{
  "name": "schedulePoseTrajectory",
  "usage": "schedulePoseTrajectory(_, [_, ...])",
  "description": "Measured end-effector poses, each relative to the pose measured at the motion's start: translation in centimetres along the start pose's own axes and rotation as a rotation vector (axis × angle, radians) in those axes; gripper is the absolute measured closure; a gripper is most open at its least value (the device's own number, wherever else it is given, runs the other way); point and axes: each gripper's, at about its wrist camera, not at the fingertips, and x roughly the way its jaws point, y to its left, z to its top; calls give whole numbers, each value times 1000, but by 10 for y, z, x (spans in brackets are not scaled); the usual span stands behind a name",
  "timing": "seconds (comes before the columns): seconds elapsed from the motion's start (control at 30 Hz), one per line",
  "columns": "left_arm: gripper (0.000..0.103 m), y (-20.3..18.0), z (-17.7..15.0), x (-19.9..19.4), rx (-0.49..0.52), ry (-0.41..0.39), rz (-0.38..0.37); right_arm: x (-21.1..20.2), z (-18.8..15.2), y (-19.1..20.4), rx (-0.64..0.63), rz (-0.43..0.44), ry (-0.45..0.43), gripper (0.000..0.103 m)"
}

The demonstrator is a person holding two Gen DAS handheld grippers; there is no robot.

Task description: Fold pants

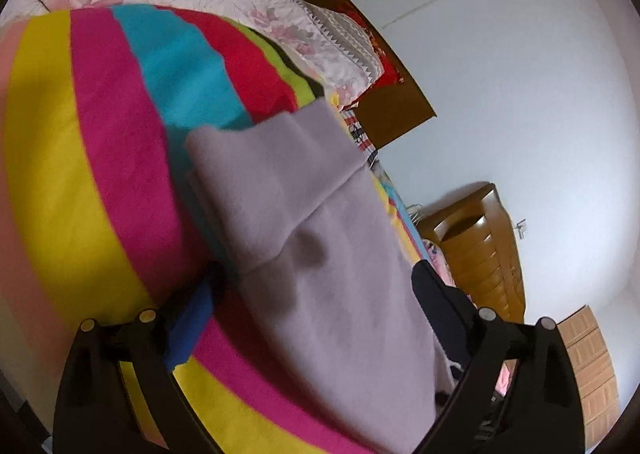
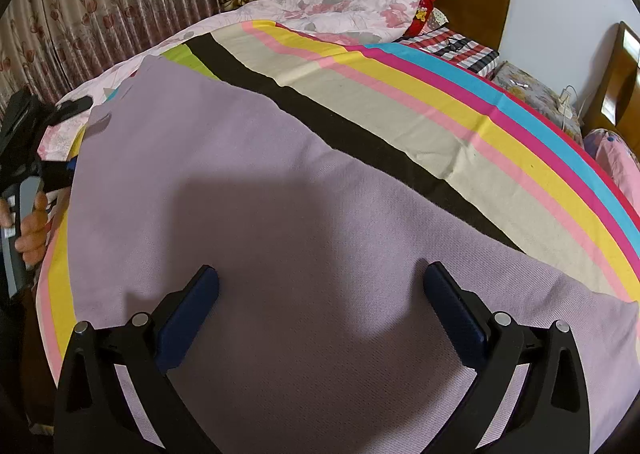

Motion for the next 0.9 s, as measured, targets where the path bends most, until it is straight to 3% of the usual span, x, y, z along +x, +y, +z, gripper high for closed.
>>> schedulePoseTrajectory(0.03, [48, -4, 2, 0, 17, -4, -15, 0, 0, 0, 0, 0, 0, 4])
schedulePoseTrajectory(0.07, [67, -7, 4, -1, 29, -9, -3, 0, 0, 0, 1, 1, 0, 4])
schedulePoseTrajectory(0.1, [71, -9, 5, -2, 42, -16, 0, 0, 0, 0, 1, 1, 1, 4])
schedulePoseTrajectory(0.2, [70, -4, 9, -1, 44, -8, 38, 0, 0, 0, 1, 0, 1, 4])
schedulePoseTrajectory(0.23, [57, 3, 10, 3, 34, -3, 95, 0, 0, 0, 0, 0, 1, 4])
schedulePoseTrajectory(0.27, [47, 8, 10, 6, 31, 0, 91, 0, 0, 0, 1, 0, 1, 4])
schedulePoseTrajectory(0.33, [37, 11, 7, 6, 55, -16, 33, 0, 0, 0, 0, -1, 1, 4])
schedulePoseTrajectory(0.43, [26, -1, 4, 12, 121, -10, 63, 0, 0, 0, 1, -1, 2, 4])
schedulePoseTrajectory(0.47, [33, -7, 3, 16, 153, -3, 99, 0, 0, 0, 1, 0, 2, 4])
schedulePoseTrajectory(0.5, [47, -10, 4, 19, 168, -1, 139, 0, 0, 0, 1, 0, 1, 4])
schedulePoseTrajectory(0.53, [74, -8, 4, 21, 163, 3, 168, 0, 0, 0, 1, 0, 1, 4])
schedulePoseTrajectory(0.67, [83, 8, 7, 20, 76, 0, 100, 0, 0, -2, 3, 16, 6, 4])
schedulePoseTrajectory(0.73, [87, -1, 8, 19, 87, -1, 131, -10, -4, 0, 1, -12, 44, 5])
schedulePoseTrajectory(0.8, [87, -17, 9, 11, 125, -21, 151, -33, -13, 5, -17, 7, 12, 5])
schedulePoseTrajectory(0.9, [88, -40, 13, 0, 171, -58, 154, -55, -39, 25, -146, 17, 3, 4])
